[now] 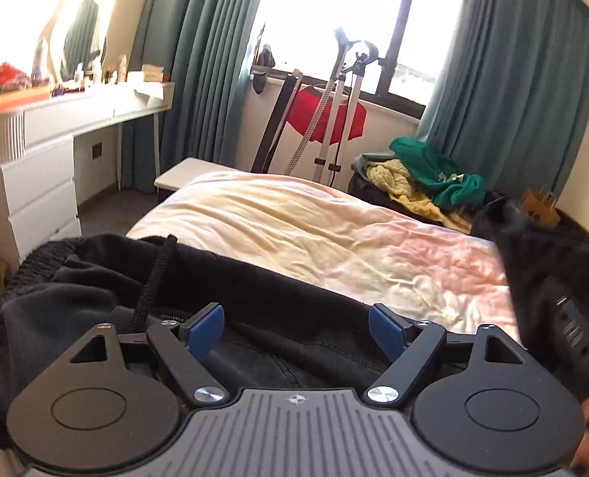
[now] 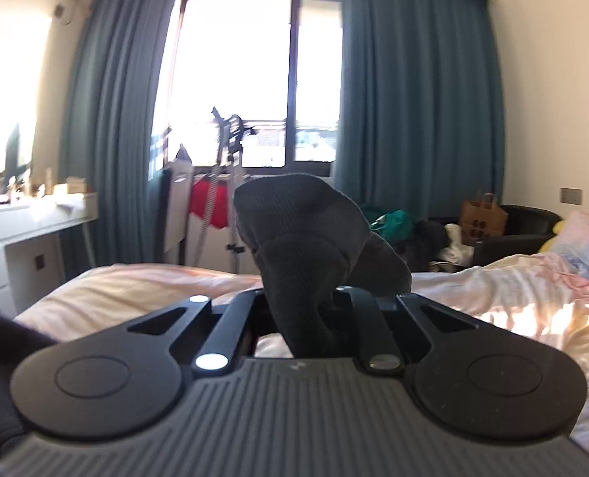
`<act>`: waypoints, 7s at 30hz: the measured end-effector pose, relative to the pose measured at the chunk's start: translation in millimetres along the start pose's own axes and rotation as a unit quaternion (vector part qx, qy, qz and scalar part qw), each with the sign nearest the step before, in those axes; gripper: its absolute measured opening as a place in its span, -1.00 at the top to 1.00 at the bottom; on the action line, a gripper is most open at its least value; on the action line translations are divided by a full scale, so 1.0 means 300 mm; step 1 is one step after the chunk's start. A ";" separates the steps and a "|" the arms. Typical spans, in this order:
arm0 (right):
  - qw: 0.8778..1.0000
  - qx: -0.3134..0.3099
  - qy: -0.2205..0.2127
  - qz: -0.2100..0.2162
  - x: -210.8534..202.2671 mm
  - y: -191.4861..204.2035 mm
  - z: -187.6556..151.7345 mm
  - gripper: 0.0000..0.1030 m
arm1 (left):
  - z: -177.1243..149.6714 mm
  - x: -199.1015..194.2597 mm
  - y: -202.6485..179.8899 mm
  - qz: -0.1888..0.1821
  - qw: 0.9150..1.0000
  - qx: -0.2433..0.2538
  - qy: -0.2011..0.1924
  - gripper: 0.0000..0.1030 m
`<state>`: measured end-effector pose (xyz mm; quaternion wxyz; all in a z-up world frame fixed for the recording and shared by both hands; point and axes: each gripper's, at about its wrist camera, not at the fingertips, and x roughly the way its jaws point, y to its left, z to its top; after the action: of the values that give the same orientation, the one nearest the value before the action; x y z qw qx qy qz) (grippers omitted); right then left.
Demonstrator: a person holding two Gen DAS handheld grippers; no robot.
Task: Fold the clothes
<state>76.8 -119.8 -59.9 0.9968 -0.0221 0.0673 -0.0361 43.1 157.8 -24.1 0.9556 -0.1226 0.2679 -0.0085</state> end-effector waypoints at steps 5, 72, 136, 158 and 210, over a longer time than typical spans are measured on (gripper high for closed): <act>0.996 -0.050 0.065 0.042 -0.011 0.210 -0.173 0.76 | -0.007 -0.018 0.005 -0.028 0.999 0.005 -0.015 -0.53; 0.936 0.230 0.263 0.032 -0.048 -0.472 -0.303 -0.61 | -0.209 0.404 -0.052 -0.191 0.929 -0.252 0.192 -0.46; 0.964 0.160 0.187 0.096 -0.077 -0.386 -0.253 -0.63 | -0.218 -0.032 0.789 0.011 0.833 -0.552 0.028 -0.30; 0.965 0.140 0.204 0.088 -0.065 -0.365 -0.254 -0.62 | 0.089 -0.115 0.263 0.150 0.977 -0.104 -0.108 0.65; 0.847 0.459 0.187 0.192 0.070 -0.770 -0.231 -0.62 | -0.374 0.191 -0.529 0.009 0.933 0.360 0.009 -0.86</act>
<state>72.1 -354.4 -120.0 0.8489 0.4585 0.2310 0.1257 42.3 -26.4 -108.2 0.9332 0.2322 0.2565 -0.0969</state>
